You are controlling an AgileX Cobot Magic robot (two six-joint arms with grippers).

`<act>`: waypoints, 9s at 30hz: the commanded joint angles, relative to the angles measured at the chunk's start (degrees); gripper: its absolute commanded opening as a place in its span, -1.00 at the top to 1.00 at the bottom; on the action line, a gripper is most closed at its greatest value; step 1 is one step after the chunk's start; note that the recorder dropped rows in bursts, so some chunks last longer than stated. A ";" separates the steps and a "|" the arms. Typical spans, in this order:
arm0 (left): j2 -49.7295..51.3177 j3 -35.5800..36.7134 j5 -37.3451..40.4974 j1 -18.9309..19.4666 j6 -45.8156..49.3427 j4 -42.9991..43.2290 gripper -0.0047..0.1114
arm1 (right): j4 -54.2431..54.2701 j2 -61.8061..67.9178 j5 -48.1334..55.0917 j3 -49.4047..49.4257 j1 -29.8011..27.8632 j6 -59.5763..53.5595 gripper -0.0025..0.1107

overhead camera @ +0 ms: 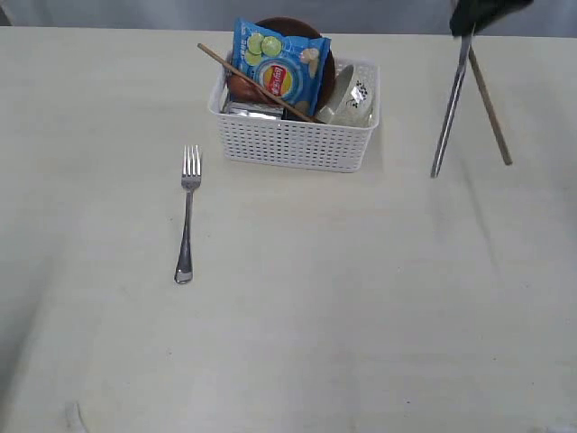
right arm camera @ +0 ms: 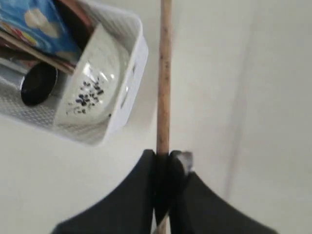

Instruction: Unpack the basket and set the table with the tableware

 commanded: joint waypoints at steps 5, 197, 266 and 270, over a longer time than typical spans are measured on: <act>-0.15 0.18 -0.61 -0.29 -0.24 0.47 0.92 | 10.75 6.83 -5.39 15.59 -6.35 -9.16 0.96; -0.15 0.18 -0.61 -0.29 -0.24 0.47 0.92 | -19.70 14.52 -34.33 0.92 51.15 47.78 0.96; -0.15 0.18 -0.61 -0.29 -0.24 0.47 0.92 | -38.74 25.45 -28.09 -2.13 56.23 84.02 0.96; -0.15 0.18 -0.61 -0.29 -0.24 0.47 0.92 | -41.95 25.45 -28.22 -2.13 56.23 85.99 0.96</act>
